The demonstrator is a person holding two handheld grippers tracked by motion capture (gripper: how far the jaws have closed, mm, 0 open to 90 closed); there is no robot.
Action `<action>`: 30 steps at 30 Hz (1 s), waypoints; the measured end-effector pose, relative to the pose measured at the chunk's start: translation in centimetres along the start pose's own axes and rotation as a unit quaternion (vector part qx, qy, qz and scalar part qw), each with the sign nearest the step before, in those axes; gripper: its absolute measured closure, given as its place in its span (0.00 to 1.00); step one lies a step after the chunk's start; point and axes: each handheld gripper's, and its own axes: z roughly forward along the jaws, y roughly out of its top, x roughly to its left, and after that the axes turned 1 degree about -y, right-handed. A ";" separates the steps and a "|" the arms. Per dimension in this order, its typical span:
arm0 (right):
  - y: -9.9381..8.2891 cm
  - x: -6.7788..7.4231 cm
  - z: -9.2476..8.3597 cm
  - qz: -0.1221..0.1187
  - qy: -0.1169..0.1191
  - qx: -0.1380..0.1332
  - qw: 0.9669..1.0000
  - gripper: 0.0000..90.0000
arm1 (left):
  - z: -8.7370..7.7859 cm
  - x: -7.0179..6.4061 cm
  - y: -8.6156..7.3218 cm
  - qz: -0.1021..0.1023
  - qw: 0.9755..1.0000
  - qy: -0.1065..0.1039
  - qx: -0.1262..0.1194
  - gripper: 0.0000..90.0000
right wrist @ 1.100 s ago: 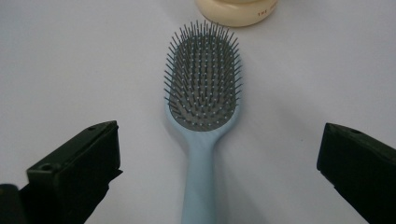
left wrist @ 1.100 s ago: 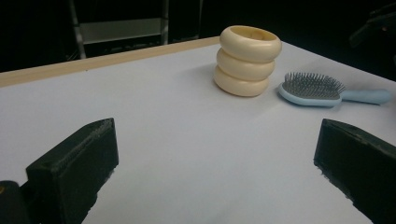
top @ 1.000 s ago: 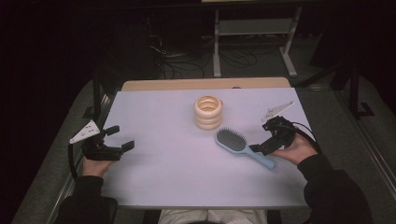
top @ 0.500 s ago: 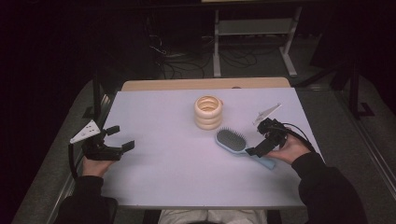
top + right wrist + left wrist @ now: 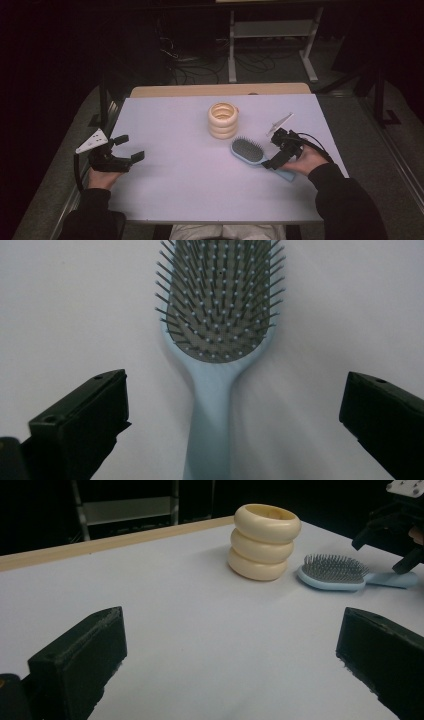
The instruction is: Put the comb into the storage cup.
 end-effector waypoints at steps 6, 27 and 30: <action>0.1 0.0 0.8 -0.007 -0.001 0.015 1.000 0.04 | 0.0 0.1 0.0 0.001 1.000 0.002 0.000 0.00; 0.0 0.2 2.5 -0.006 0.030 0.048 0.998 0.24 | 0.1 0.0 0.0 0.002 1.000 0.000 0.003 0.00; -0.1 0.3 2.5 -0.007 0.031 0.053 0.998 0.31 | 0.1 0.0 0.0 0.003 1.000 -0.001 0.004 0.00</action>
